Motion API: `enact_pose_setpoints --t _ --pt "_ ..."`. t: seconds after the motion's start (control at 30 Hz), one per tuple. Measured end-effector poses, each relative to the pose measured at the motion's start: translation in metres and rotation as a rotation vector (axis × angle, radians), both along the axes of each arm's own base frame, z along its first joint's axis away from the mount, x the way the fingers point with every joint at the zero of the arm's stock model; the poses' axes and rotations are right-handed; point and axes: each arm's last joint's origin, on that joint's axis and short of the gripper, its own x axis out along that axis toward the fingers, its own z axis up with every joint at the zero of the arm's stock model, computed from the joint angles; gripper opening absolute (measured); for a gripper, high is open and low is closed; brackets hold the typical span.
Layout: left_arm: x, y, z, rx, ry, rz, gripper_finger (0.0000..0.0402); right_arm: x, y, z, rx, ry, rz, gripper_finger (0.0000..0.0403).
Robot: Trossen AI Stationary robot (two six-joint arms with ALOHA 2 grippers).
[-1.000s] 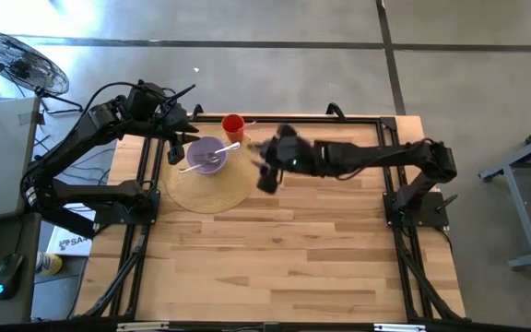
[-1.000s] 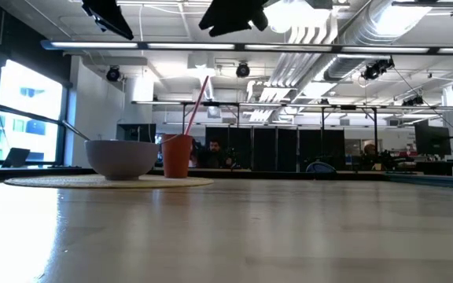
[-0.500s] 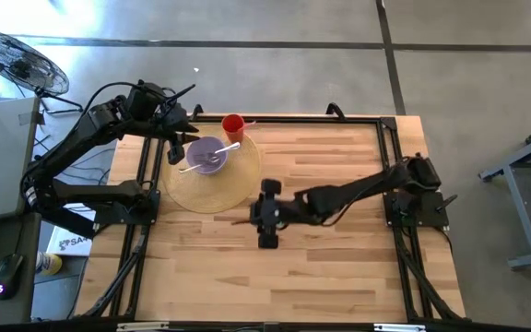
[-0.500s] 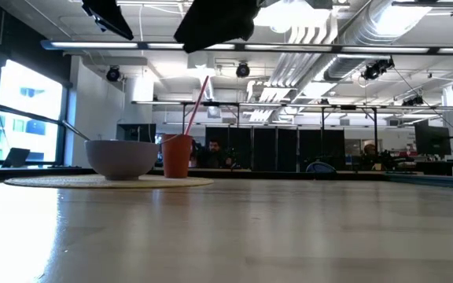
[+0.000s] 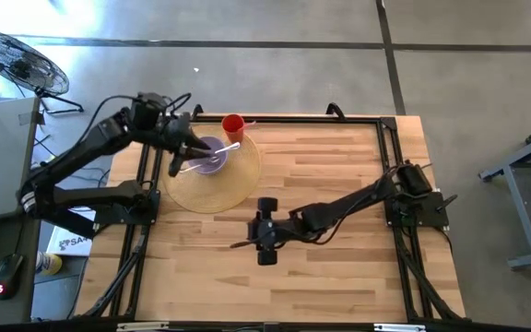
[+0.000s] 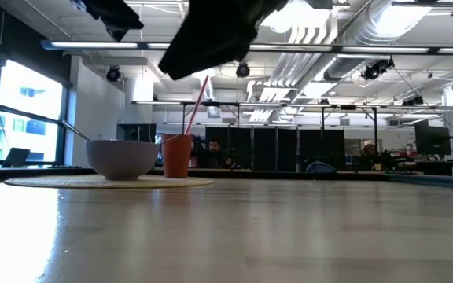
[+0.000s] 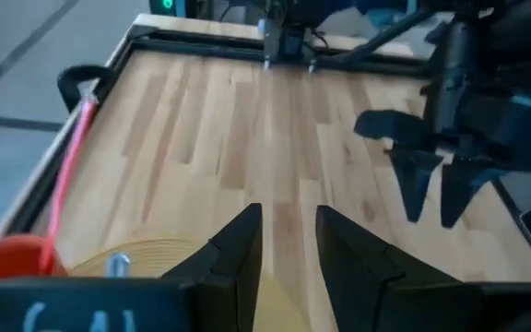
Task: Pick & Place Utensil
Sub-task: Return to Home Position
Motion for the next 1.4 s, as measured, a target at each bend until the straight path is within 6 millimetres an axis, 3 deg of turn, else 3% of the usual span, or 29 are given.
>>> enact_pose_setpoints --t 0.2,0.3,0.67,1.03,1.23,1.4 --pt "-0.003 -0.001 -0.048 -0.095 -0.037 0.082 0.0101 -0.022 -0.01 -0.029 0.017 -0.047 -0.02 0.0197" --pt "-0.009 -0.005 -0.064 -0.113 -0.069 0.135 0.0101 -0.035 -0.02 -0.031 0.049 -0.094 -0.037 0.0197" --pt "-0.027 -0.028 -0.104 -0.104 -0.233 0.231 0.0101 -0.103 -0.045 0.018 0.097 -0.352 -0.137 0.0197" --pt "-0.027 -0.035 -0.113 -0.101 -0.311 0.19 0.0101 -0.166 -0.062 0.02 0.235 -0.418 -0.168 0.0197" --pt "-0.027 -0.035 -0.115 -0.13 -0.307 0.2 0.0101 -0.2 -0.066 0.011 0.315 -0.568 0.038 0.0197" --pt "-0.027 -0.034 -0.133 -0.146 -0.325 0.24 0.0101 -0.224 -0.071 -0.01 0.372 -0.68 0.174 0.0197"
